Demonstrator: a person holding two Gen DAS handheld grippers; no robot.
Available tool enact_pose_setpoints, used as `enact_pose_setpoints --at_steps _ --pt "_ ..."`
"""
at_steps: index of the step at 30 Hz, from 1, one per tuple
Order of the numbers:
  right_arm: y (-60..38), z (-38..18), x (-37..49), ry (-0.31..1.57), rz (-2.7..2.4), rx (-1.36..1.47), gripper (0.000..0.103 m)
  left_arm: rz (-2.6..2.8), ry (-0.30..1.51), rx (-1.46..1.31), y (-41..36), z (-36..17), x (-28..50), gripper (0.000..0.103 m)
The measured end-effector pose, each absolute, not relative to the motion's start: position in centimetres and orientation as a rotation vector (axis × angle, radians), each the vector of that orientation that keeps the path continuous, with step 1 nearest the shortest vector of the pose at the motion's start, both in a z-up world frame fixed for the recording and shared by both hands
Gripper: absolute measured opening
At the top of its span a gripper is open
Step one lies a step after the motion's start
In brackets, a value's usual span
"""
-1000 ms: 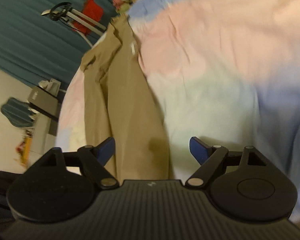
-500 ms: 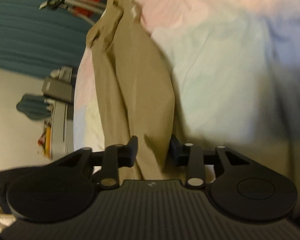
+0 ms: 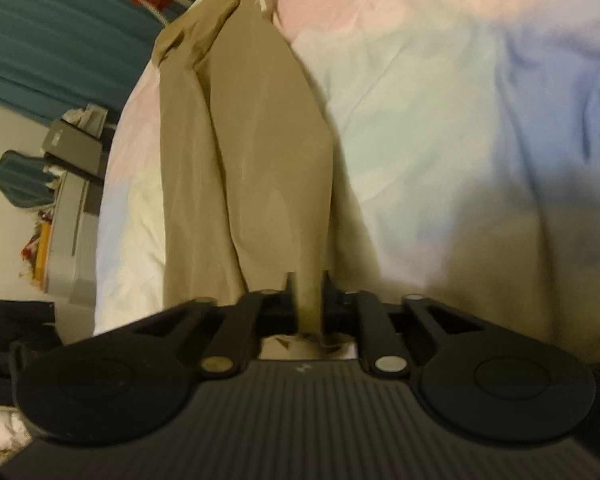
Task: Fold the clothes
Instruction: 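Grasp the shirt hem with the right gripper while the left gripper pinches it too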
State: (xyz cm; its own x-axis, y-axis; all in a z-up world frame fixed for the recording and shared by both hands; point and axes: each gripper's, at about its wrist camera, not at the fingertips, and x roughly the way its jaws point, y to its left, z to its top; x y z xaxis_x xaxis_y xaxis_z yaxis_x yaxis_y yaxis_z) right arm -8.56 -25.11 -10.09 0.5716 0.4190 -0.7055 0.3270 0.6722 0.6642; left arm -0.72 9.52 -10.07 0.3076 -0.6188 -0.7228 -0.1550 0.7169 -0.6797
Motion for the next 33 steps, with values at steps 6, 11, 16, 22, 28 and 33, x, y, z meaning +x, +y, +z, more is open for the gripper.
enact_pose_setpoints --at_steps 6,11,16,22,28,33 --pt "-26.4 -4.4 -8.8 0.850 0.147 0.886 0.005 -0.415 1.042 -0.848 12.2 -3.6 -3.0 0.004" --pt "-27.2 2.2 -9.0 0.707 0.211 0.859 0.005 -0.460 0.896 -0.884 12.9 2.4 -4.6 0.003" --pt "-27.1 3.6 -11.6 0.680 0.221 0.833 0.005 -0.456 0.900 -0.866 13.2 3.0 -8.4 0.003" --pt "-27.8 0.5 -17.5 0.726 0.200 0.823 0.005 -0.462 0.958 -0.934 13.1 -0.9 -15.3 0.003" --pt "-28.2 -0.6 -16.9 0.728 0.164 0.848 0.005 -0.474 0.959 -0.932 11.8 -2.1 -13.6 0.003" --pt "-28.3 0.4 -10.9 0.704 0.155 0.895 0.006 -0.431 0.895 -0.915 10.6 -0.3 -6.3 0.003"
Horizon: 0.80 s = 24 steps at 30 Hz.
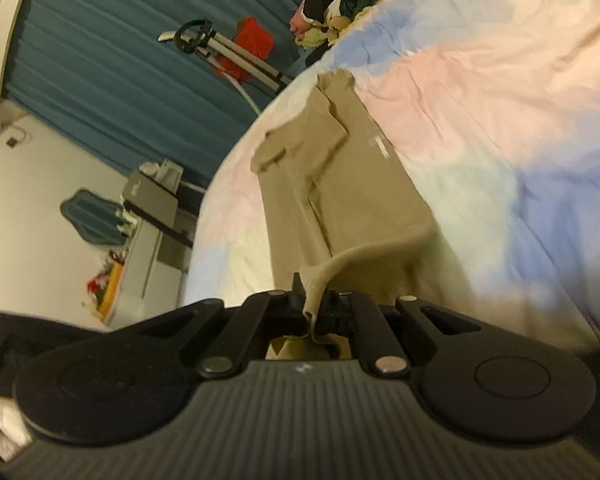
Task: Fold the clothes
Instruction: 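Grasp the shirt hem with the right gripper while the left gripper pinches it too, then fold the hem end up over the shirt body with both grippers, then release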
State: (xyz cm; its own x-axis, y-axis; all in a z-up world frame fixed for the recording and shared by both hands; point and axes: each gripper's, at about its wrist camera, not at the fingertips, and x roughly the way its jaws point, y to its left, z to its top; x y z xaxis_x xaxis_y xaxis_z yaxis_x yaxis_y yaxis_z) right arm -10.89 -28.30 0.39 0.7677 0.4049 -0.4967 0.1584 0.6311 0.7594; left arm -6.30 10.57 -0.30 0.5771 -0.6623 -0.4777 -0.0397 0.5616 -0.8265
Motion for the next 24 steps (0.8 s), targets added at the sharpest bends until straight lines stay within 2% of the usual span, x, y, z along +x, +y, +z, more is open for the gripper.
enact_pose_setpoints --at_steps 4,9,16,24 --pt "-28.7 0.3 -3.9 0.684 0.126 0.918 0.006 -0.312 0.827 -0.769 8.7 2.0 0.4 0.003" --pt "-29.1 -2.4 4.8 0.682 0.068 0.944 0.006 -0.226 0.767 -0.660 5.9 1.8 7.8 0.003" --pt "-30.5 -7.4 10.4 0.657 0.118 0.872 0.006 -0.247 0.690 -0.583 4.4 -1.7 13.6 0.003" --pt "-30.4 -11.0 15.1 0.684 0.119 0.816 0.007 -0.227 0.695 -0.436 2.7 -6.0 17.9 0.004"
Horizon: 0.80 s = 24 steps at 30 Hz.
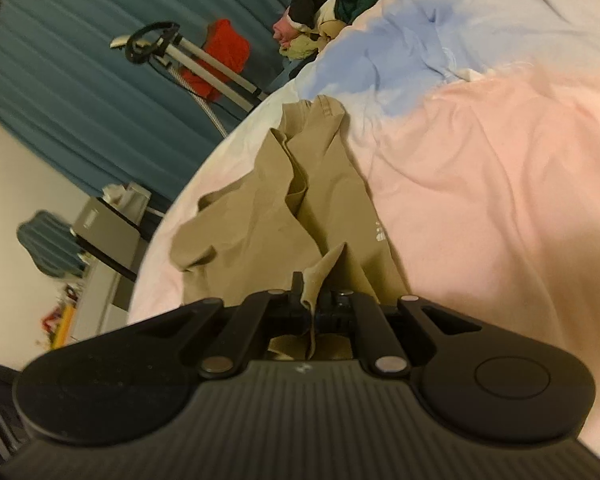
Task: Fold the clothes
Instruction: 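Fold the hem end up over the shirt body with both grippers, then release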
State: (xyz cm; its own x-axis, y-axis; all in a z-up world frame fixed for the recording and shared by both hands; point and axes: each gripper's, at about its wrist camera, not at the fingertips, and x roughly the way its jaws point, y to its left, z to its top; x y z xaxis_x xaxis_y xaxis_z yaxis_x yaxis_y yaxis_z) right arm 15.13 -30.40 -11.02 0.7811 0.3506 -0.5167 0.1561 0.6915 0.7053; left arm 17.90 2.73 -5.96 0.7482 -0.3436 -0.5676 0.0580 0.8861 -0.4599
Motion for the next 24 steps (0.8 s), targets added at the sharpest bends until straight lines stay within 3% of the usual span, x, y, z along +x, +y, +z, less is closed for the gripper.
enact_pose_setpoints --at_steps 4,5,6,7,8,9,16,22,24 --pt "-30.2 -12.2 15.9 0.731 0.113 0.801 0.012 -0.231 0.722 -0.418 2.6 -6.6 18.3 0.009" --pt "-30.1 -12.3 16.0 0.739 0.119 0.801 0.021 -0.234 0.722 -0.406 2.5 -6.3 18.1 0.013" --pt "-30.1 -12.2 15.8 0.737 0.139 0.808 0.031 -0.237 0.719 -0.391 2.4 -6.1 17.8 0.027" --pt "-30.1 -12.0 15.5 0.731 0.156 0.811 0.056 -0.240 0.707 -0.366 2.2 -5.6 17.4 0.044" --pt "-30.0 -11.4 14.9 0.710 0.161 0.799 0.077 -0.246 0.687 -0.337 2.0 -5.1 16.8 0.051" --pt "-29.8 -10.8 14.3 0.689 0.165 0.786 0.081 -0.250 0.670 -0.312 1.9 -4.6 16.0 0.060" --pt "-28.1 -7.5 9.3 0.597 0.199 0.607 0.081 -0.355 0.688 -0.182 -0.6 -2.8 10.4 0.075" --pt "-24.6 -8.6 8.2 0.710 0.214 0.379 0.034 -0.316 0.846 -0.058 -3.1 -6.6 10.4 0.073" --pt "-23.6 -9.8 8.9 0.750 0.204 0.295 0.029 -0.299 0.851 -0.040 -3.5 -7.7 11.3 0.073"
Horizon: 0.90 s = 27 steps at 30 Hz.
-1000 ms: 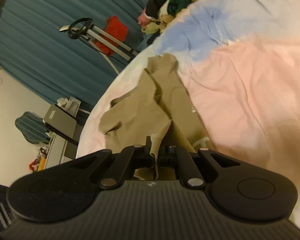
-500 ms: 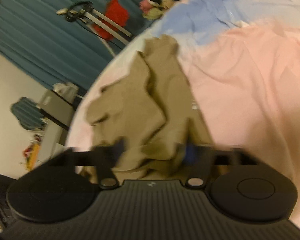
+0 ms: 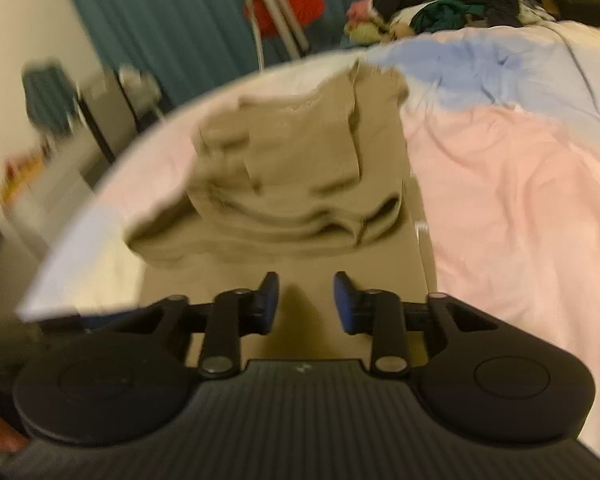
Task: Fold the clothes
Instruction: 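Fold the hem end up over the shirt body with both grippers, then release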
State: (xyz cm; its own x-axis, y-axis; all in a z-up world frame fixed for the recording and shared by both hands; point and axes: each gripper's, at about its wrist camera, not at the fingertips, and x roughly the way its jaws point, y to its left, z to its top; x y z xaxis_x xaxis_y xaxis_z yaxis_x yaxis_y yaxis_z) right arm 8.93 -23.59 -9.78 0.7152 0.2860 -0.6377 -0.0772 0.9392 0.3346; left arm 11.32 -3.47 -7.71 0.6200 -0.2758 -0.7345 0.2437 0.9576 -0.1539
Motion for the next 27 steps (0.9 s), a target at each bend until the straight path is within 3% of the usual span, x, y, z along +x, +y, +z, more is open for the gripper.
enact_pose_setpoints --at_steps 4,15,27 --pt "-23.0 -11.3 10.5 0.733 0.190 0.249 0.024 -0.240 0.769 0.010 -4.3 -8.0 13.5 0.070" --pt "-24.9 -10.2 13.9 0.504 0.114 0.337 0.026 -0.174 0.607 -0.142 -1.0 -6.1 18.5 0.070" --pt "-22.9 -11.4 14.7 0.637 0.121 0.226 0.026 -0.222 0.717 -0.091 -3.2 -8.3 17.2 0.072"
